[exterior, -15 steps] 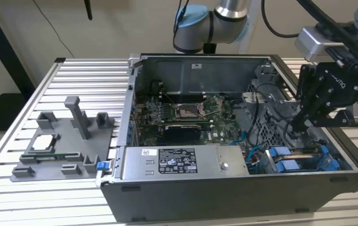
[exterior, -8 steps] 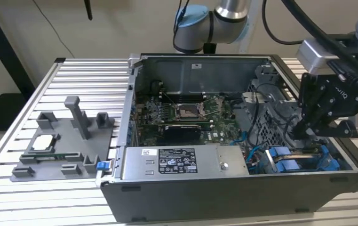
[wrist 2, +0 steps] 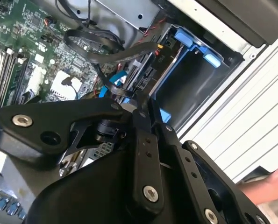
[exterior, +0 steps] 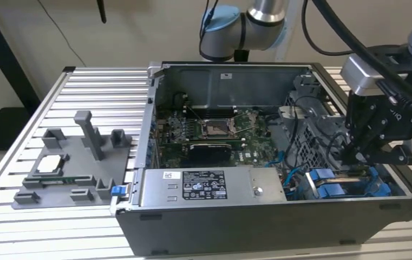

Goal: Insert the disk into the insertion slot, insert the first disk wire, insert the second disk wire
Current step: 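Insert the first disk wire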

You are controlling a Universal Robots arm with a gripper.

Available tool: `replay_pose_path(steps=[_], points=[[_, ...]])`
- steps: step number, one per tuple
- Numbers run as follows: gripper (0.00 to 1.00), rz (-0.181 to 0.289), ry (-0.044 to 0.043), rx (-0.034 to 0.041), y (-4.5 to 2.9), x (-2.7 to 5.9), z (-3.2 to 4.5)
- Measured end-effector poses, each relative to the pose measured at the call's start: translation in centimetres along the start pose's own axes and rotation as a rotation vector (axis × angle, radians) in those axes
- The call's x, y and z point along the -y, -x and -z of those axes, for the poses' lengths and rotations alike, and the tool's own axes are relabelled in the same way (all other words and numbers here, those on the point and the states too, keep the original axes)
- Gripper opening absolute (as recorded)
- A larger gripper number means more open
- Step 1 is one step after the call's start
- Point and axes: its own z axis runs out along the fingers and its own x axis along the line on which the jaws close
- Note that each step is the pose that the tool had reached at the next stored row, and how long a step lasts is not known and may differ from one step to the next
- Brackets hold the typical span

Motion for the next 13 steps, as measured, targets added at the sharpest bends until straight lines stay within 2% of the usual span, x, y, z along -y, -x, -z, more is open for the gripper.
replay_pose_path(steps=[4, 6, 10, 13], points=[[0.00, 0.005, -0.0150, 0.0001, -0.09, 0.02, -0.32], [0.00, 0.007, -0.0183, 0.0001, -0.11, 0.08, -0.49], [0.00, 0.008, -0.0184, 0.0000, -0.11, 0.09, -0.51], [0.00, 0.009, -0.0278, 0.0001, -0.13, 0.09, -0.79]])
